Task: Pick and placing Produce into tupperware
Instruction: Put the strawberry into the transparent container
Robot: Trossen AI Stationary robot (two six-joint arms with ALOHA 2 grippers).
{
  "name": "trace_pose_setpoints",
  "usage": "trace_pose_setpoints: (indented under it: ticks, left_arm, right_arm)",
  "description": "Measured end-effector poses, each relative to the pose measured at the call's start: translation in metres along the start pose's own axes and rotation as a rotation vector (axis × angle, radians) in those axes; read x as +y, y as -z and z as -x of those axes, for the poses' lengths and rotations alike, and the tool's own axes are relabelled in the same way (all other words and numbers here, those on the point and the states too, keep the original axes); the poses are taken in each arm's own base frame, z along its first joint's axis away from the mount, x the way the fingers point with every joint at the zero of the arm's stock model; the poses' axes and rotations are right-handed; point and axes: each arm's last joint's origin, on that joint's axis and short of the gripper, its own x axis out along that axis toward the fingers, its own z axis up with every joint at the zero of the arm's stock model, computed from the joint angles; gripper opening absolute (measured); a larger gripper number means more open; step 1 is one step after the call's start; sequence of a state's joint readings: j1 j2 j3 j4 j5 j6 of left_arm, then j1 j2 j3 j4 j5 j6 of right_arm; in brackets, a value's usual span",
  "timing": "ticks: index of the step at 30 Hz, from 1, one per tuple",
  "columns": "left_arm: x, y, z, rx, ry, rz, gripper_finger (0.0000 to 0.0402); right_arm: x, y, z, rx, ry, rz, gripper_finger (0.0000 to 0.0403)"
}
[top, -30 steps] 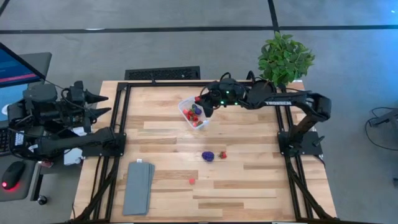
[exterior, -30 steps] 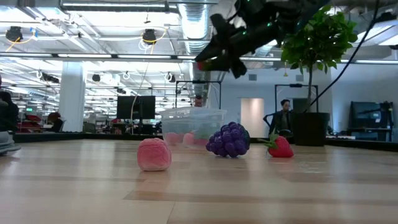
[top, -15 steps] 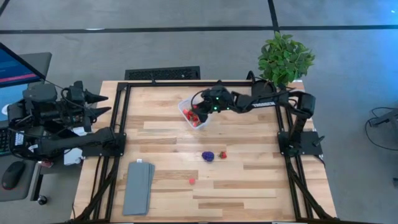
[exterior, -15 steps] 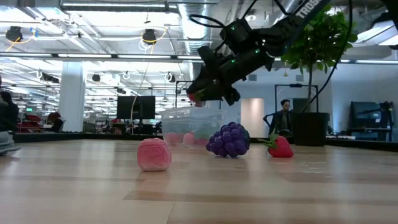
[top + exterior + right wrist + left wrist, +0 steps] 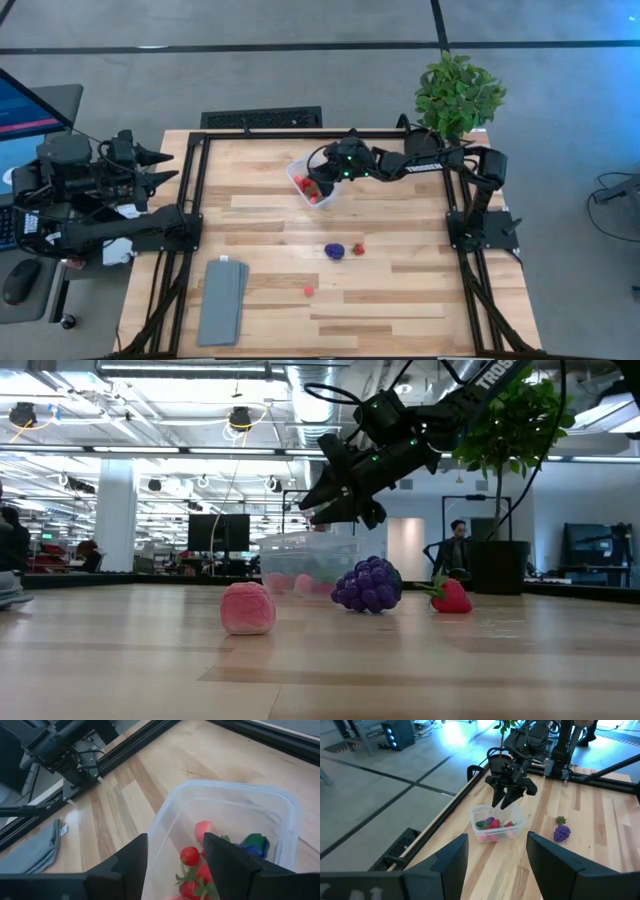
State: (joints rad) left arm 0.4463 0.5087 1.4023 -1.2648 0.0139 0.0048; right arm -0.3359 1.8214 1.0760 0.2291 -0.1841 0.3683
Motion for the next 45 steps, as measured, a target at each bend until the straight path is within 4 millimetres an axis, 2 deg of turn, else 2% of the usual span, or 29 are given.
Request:
trace_pose_setpoints:
  ticks: [6, 12, 21, 27, 33, 40, 45]
  left_arm:
    - [0.000, 0.000, 0.000, 0.000, 0.000, 0.000, 0.0190]
    - [0.000, 0.000, 0.000, 0.000, 0.000, -0.001, 0.0190]
    - [0.000, 0.000, 0.000, 0.001, 0.001, -0.028, 0.0190]
    - [0.000, 0.000, 0.000, 0.000, 0.001, -0.035, 0.0190]
    - [0.000, 0.000, 0.000, 0.000, 0.002, -0.036, 0.0190]
    - [0.000, 0.000, 0.000, 0.001, 0.007, -0.036, 0.0190]
    - [0.000, 0.000, 0.000, 0.001, 0.016, -0.036, 0.0190]
  right_arm:
    - [0.005, -0.005, 0.008, 0.004, -0.038, 0.003, 0.0227]
    - [0.021, -0.009, 0.033, 0.095, -0.081, 0.043, 0.0230]
    - [0.060, 0.015, 0.091, 0.413, -0.038, 0.142, 0.0230]
    - [0.085, 0.034, 0.113, 0.527, 0.031, 0.209, 0.0230]
    - [0.103, 0.053, 0.118, 0.603, 0.090, 0.266, 0.0230]
    - [0.118, 0.074, 0.108, 0.629, 0.153, 0.315, 0.0230]
    - [0.125, 0.095, 0.100, 0.651, 0.202, 0.325, 0.0230]
